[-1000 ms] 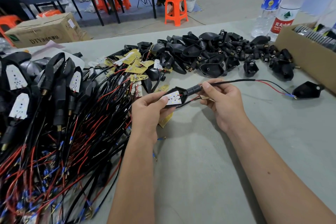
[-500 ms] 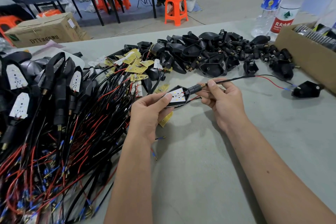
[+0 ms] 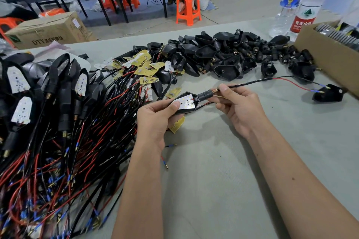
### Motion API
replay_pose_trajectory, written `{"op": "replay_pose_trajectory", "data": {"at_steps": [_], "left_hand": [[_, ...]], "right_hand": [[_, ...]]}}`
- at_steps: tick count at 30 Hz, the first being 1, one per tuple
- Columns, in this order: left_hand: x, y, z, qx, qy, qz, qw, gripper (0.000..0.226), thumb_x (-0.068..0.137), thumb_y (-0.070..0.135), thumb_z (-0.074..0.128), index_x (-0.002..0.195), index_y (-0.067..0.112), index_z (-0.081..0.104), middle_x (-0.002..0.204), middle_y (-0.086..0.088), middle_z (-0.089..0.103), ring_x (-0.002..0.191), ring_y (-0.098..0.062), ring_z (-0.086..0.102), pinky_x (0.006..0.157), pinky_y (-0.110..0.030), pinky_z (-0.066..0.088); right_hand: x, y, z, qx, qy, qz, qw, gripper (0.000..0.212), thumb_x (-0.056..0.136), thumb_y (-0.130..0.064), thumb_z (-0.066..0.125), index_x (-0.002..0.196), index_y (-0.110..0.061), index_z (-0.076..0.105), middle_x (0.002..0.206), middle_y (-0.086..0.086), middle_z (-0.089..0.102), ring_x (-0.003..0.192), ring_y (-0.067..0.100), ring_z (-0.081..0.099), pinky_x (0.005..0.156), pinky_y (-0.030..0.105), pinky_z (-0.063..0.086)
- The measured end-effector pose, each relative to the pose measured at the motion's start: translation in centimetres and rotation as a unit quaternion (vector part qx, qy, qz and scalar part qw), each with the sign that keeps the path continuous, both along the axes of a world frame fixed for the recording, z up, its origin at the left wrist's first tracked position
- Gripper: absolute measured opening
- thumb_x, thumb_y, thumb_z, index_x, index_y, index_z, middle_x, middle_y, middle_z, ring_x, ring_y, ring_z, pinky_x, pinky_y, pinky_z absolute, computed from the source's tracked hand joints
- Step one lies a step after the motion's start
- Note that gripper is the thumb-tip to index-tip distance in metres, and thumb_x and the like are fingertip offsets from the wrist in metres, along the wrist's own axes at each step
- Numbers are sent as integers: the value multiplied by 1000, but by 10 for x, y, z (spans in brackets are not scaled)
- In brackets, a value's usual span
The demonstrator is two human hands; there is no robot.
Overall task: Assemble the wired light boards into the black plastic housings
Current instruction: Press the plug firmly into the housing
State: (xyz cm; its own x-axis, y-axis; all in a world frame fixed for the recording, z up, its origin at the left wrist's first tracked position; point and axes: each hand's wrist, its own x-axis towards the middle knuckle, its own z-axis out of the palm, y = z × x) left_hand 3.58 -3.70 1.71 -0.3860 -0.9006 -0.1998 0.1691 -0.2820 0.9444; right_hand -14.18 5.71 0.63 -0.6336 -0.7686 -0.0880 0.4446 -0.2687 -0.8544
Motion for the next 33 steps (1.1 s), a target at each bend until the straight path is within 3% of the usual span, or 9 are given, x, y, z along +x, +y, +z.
{"op": "replay_pose_trajectory", "data": {"at_steps": [8, 12, 14, 16, 19, 21, 24, 30, 33], "left_hand": [[-5, 0, -3, 16, -27, 27, 999, 15, 87, -9, 73, 100, -3, 76, 104, -17, 76, 87, -29, 78, 69, -27, 64], [-5, 1, -1, 4, -31, 43, 999, 14, 88, -7, 73, 88, 5, 78, 86, -9, 80, 82, -27, 78, 64, -24, 62], [-5, -1, -2, -16, -49, 64, 997, 12, 89, -6, 72, 94, 3, 79, 88, -10, 79, 83, -28, 78, 69, -29, 64], [-4, -4, -2, -34, -69, 77, 994, 13, 91, -4, 71, 100, 1, 78, 91, -13, 79, 85, -30, 78, 75, -34, 64], [-3, -5, -3, -54, -88, 70, 992, 13, 93, 0, 68, 99, 5, 78, 91, -12, 79, 82, -29, 78, 74, -36, 63], [-1, -5, -2, -67, -88, 64, 992, 16, 94, 1, 66, 91, 10, 79, 85, -9, 79, 76, -26, 78, 69, -34, 63], [2, -8, 1, -88, -70, 73, 991, 28, 95, 4, 65, 74, 14, 80, 78, -9, 78, 66, -20, 74, 60, -28, 60], [-3, -6, 2, -88, 27, 82, 992, 33, 101, 32, 62, 79, 15, 79, 80, -5, 77, 71, -17, 69, 66, -25, 59], [-8, -6, 4, -52, 41, 18, 998, 40, 95, 44, 58, 103, 8, 75, 97, -14, 78, 82, -28, 76, 72, -29, 61]], "right_hand": [[-1, -3, -5, 5, 3, -21, 1000, 14, 98, -6, 67, 104, 7, 63, 91, 18, 78, 83, 29, 78, 58, 20, 58], [3, -7, -6, 74, 77, -83, 991, 31, 99, -28, 70, 88, 1, 63, 77, 15, 74, 74, 29, 78, 53, 23, 55], [5, -7, -11, 151, 214, -172, 950, 50, 98, -44, 67, 70, -5, 55, 59, 11, 63, 53, 15, 67, 49, 22, 48], [5, -4, -13, 190, 386, -255, 866, 56, 98, -47, 62, 62, -8, 43, 51, 2, 47, 49, 8, 46, 52, 24, 37], [3, -2, -11, 147, 588, -218, 765, 24, 94, -38, 69, 83, -18, 64, 83, -8, 63, 85, 14, 54, 78, 32, 42], [7, -4, -11, 138, 664, -150, 720, 25, 90, -41, 75, 109, -25, 72, 109, -9, 65, 110, 19, 49, 93, 34, 36], [15, -7, -13, 156, 698, -96, 693, 30, 93, -48, 69, 121, -37, 70, 110, -19, 68, 111, 13, 50, 89, 37, 26], [16, -8, -4, 140, 641, -18, 754, 16, 96, -31, 72, 108, -21, 76, 85, -6, 74, 76, 17, 64, 75, 43, 53], [27, -14, 10, 130, 523, -31, 842, 8, 95, -28, 71, 96, -21, 75, 67, -1, 73, 58, 19, 65, 61, 38, 54]]}}
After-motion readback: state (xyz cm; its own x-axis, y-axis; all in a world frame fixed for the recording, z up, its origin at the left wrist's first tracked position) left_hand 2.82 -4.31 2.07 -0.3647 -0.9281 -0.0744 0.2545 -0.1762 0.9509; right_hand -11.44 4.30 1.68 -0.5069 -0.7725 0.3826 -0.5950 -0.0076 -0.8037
